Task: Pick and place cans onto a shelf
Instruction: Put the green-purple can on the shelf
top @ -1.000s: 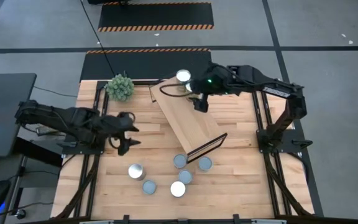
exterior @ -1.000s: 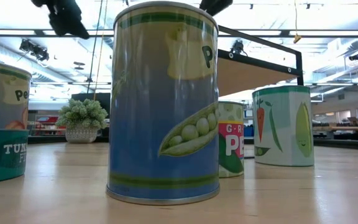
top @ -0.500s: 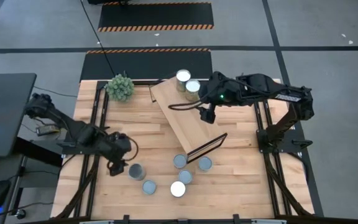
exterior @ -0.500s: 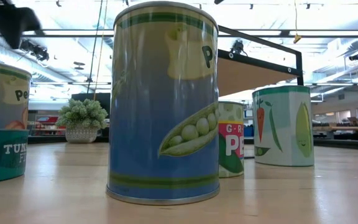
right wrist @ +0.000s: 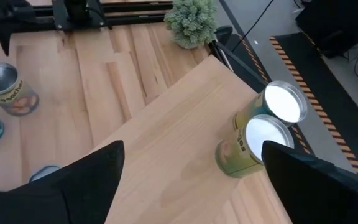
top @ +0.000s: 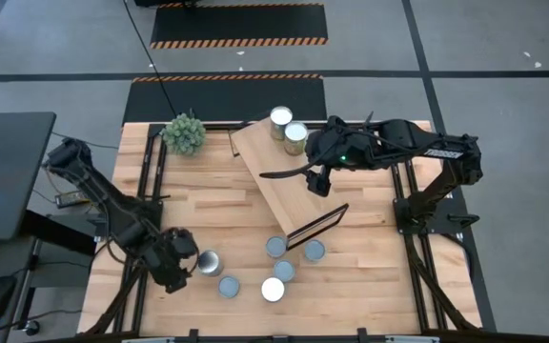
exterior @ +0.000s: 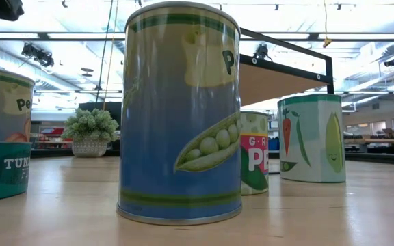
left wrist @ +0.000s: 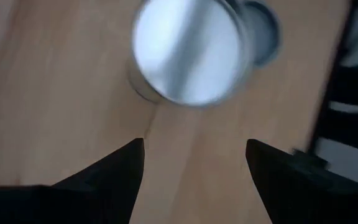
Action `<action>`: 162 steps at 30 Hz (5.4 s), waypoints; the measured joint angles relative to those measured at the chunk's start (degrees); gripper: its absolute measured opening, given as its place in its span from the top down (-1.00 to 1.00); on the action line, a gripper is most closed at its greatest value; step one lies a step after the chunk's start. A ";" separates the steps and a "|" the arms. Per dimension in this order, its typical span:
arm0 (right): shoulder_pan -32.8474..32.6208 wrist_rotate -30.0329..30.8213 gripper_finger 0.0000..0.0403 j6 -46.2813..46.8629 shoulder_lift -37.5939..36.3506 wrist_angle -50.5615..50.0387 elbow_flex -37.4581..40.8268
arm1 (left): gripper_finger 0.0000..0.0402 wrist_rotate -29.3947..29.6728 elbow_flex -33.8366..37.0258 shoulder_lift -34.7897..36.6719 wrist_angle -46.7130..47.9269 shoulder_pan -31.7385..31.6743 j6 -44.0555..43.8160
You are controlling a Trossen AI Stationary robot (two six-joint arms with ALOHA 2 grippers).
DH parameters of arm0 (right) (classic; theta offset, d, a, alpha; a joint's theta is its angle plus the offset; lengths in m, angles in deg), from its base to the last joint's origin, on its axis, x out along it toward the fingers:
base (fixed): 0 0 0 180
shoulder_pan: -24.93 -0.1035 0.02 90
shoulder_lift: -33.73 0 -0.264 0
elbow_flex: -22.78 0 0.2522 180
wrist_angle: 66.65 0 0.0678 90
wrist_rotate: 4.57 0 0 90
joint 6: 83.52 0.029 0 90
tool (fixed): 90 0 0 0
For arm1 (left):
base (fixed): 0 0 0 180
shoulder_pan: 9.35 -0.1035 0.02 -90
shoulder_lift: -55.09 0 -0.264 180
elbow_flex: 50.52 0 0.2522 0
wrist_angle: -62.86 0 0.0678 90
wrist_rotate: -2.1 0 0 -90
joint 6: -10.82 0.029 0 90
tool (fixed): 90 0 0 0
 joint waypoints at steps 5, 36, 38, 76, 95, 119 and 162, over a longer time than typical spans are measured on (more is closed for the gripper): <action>0.02 0.04 -0.89 1.02 0.00 0.02 0.00 | -0.43 7.30 -0.02 -5.71 -3.02 3.51 -3.28; 0.65 -1.06 -0.81 -0.46 0.04 0.02 0.00 | -0.95 29.22 -0.06 -21.40 -10.86 9.40 -25.85; 0.87 -1.06 -0.81 -0.31 0.05 0.02 0.00 | -0.95 29.28 -0.06 -22.42 -11.49 8.58 -25.89; 12.19 -8.89 -0.81 -4.67 0.07 7.02 0.00 | -0.61 27.58 -0.02 -17.16 -7.59 -1.46 -8.87; 21.20 -15.83 -0.81 -9.28 0.13 13.38 0.00 | -0.61 30.37 -0.02 -5.48 -0.41 -16.68 18.51; 19.94 -16.29 -0.81 -5.37 0.11 16.35 0.00 | -0.61 -3.66 -1.50 8.42 -15.07 -53.56 65.33; 18.05 -16.18 -0.81 -3.70 0.00 17.25 0.00 | -0.73 -25.75 -32.45 -25.04 -9.31 -81.94 83.12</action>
